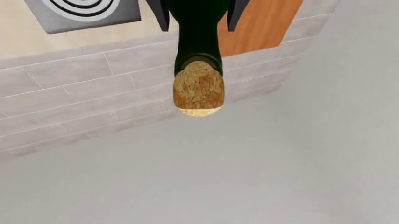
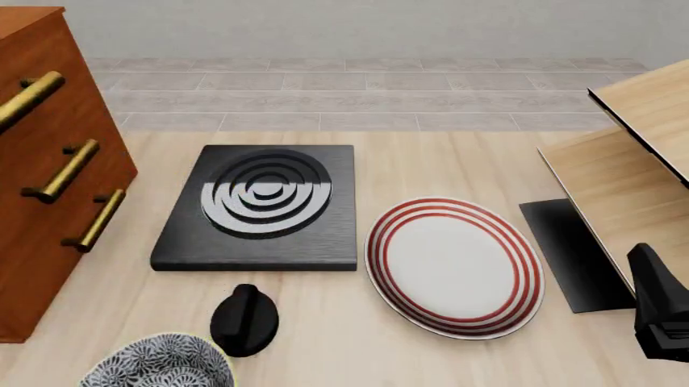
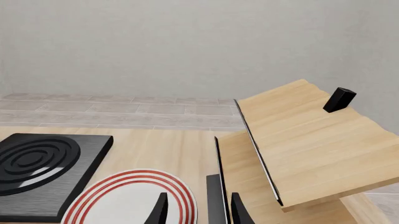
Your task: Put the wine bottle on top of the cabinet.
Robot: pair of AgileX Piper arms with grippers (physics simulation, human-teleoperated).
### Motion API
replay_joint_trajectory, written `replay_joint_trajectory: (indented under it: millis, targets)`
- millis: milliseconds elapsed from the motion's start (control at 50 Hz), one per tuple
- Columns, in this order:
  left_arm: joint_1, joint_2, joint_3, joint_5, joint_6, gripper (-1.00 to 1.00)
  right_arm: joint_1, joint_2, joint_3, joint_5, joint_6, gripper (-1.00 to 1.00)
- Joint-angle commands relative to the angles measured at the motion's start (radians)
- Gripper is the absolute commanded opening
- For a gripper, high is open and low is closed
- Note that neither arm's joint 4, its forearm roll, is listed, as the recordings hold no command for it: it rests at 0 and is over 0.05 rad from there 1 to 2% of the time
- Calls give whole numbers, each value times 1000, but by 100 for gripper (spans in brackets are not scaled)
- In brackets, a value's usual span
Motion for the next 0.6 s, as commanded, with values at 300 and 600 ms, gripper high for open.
replay_joint_trajectory:
  millis: [300, 600]
  targets:
    - [150, 68, 78, -131, 17, -100, 0, 0, 0, 0, 0, 100]
    - [200, 123, 86, -225, -6, -100, 0, -1, 0, 0, 0, 100]
